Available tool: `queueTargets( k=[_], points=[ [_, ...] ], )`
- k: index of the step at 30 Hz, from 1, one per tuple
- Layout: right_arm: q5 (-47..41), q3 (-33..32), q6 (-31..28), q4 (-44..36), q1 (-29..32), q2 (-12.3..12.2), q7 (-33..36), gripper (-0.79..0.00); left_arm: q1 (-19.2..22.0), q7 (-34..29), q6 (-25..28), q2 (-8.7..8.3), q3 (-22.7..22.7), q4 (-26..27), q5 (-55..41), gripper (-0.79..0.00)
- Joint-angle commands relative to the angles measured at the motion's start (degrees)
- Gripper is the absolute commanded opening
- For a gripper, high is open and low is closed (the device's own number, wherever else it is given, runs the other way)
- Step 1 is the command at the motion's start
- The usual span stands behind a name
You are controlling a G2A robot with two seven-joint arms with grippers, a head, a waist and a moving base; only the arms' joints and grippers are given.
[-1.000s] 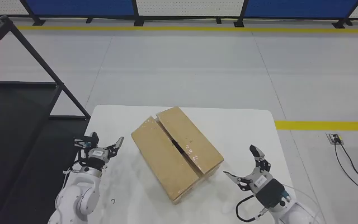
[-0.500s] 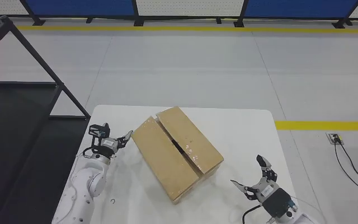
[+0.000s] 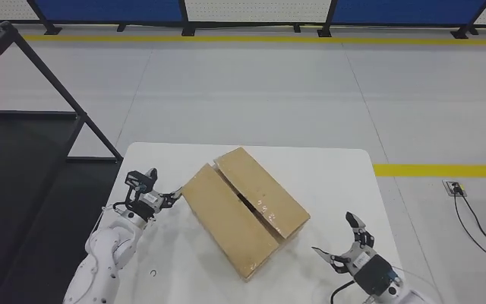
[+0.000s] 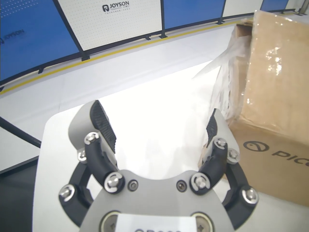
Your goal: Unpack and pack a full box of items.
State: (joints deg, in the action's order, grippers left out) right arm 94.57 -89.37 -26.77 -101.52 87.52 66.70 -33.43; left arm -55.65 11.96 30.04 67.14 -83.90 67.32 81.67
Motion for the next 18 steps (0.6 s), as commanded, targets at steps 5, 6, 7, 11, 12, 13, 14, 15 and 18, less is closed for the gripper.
queueTargets(
  k=[5,6,7,11,12,13,14,15,18],
  points=[
    [0.36,0.25,-1.2,0.29,-0.98,-0.25,1.24,0.0,-4.49,-1.88,3.91,-0.98,-1.87,6.37,0.7,0.0],
    [0.51,0.19,-1.3,0.27,-1.05,-0.31,1.32,0.0,-5.13,-2.42,4.45,-1.14,-2.04,7.36,1.2,0.0],
    [0.6,0.08,-1.39,0.3,-1.09,-0.36,1.4,0.0,-5.75,-2.88,5.14,-1.3,-2.27,8.35,1.53,0.0],
    [0.6,-1.05,-1.68,0.17,-1.12,-0.63,1.8,0.0,-8.36,-4.06,8.18,-1.92,-3.2,12.24,2.53,0.0],
    [0.59,-1.47,-1.6,0.02,-1.03,-0.71,1.94,0.0,-8.96,-4.25,8.56,-2.05,-3.44,13.09,2.7,0.0],
    [0.54,-1.84,-1.71,-0.16,-0.86,-0.78,2.03,0.0,-9.55,-4.38,8.87,-2.17,-3.59,13.93,2.95,0.0],
    [0.87,-2.28,-1.9,-0.4,-0.65,-0.89,2.3,0.0,-10.12,-4.5,9.1,-2.26,-3.72,14.66,3.06,0.0],
    [1.24,-2.77,-2.15,-0.67,-0.37,-1.0,2.58,0.0,-10.68,-4.53,9.35,-2.34,-3.81,15.36,3.02,0.0],
    [2.04,-4.62,-2.54,-1.08,0.74,-1.35,3.26,0.0,-12.18,-4.52,10.08,-2.54,-4.11,17.09,2.25,0.0]
  ],
)
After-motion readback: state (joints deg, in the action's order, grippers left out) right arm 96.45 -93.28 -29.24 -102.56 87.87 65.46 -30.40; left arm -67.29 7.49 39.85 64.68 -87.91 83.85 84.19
